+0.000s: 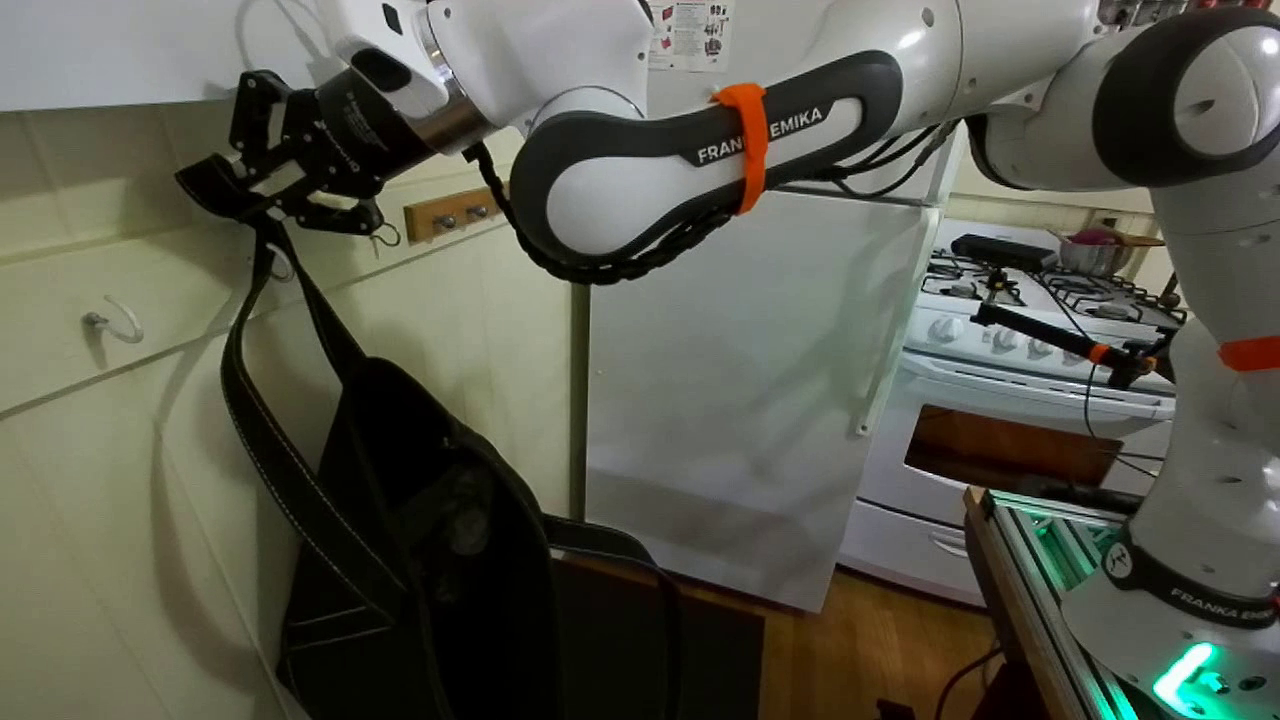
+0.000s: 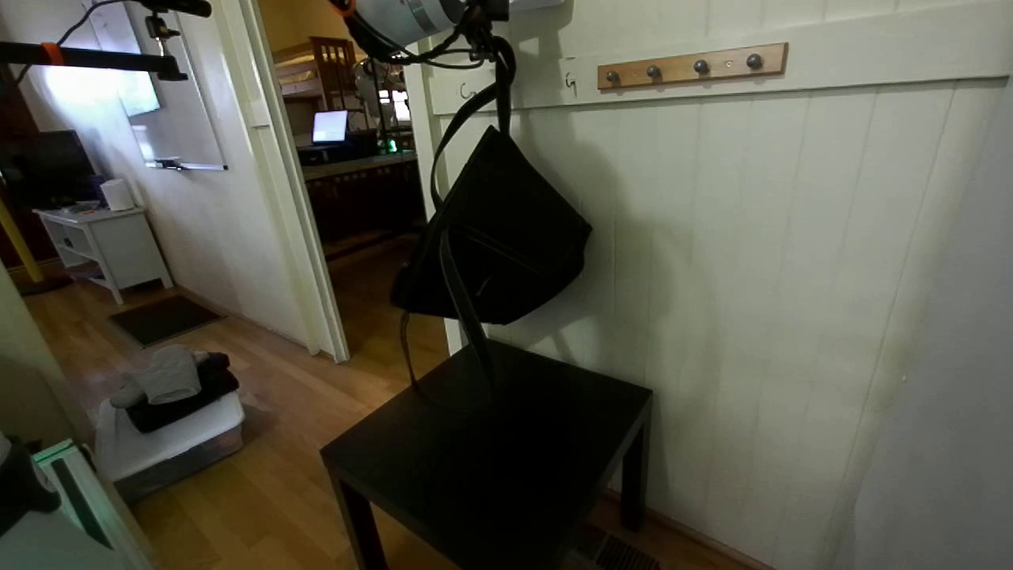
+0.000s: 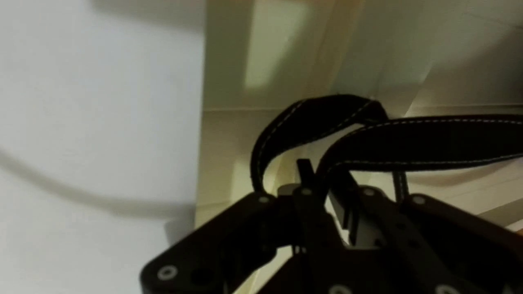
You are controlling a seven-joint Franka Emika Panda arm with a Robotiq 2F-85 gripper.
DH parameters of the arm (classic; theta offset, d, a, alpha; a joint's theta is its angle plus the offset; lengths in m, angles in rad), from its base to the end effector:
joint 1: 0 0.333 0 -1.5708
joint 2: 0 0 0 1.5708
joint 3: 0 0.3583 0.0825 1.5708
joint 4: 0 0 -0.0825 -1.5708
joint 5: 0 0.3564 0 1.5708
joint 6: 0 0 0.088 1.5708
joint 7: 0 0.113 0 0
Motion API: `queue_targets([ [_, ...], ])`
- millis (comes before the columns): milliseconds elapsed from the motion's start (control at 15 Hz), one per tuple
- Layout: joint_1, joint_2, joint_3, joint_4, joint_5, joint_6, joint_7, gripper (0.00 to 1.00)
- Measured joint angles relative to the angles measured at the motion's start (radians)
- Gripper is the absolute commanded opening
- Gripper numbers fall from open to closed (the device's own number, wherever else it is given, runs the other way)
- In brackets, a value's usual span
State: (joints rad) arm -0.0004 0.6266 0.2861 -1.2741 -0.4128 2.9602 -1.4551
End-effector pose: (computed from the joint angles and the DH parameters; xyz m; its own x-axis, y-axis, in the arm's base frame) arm 0.7581 0.1671 0.5700 -0.2972 0.9466 -0.1247 0.4125 0.2451 0.8773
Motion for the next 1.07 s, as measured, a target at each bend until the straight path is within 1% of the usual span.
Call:
queue_targets([
  [200, -0.027, 0.032, 0.065, 0.05, 0.0, -0.058, -0.054, 0.04],
  [533, -0.05, 0.076, 0.127, 0.125, 0.0, -0.136, -0.106, 0.04],
  [667, -0.062, 0.096, 0.162, 0.146, 0.011, -0.163, -0.14, 0.04],
  [933, -0.101, 0.132, 0.259, 0.175, 0.051, -0.253, -0.239, 0.04],
  [1067, -0.115, 0.132, 0.282, 0.178, 0.059, -0.281, -0.249, 0.04],
])
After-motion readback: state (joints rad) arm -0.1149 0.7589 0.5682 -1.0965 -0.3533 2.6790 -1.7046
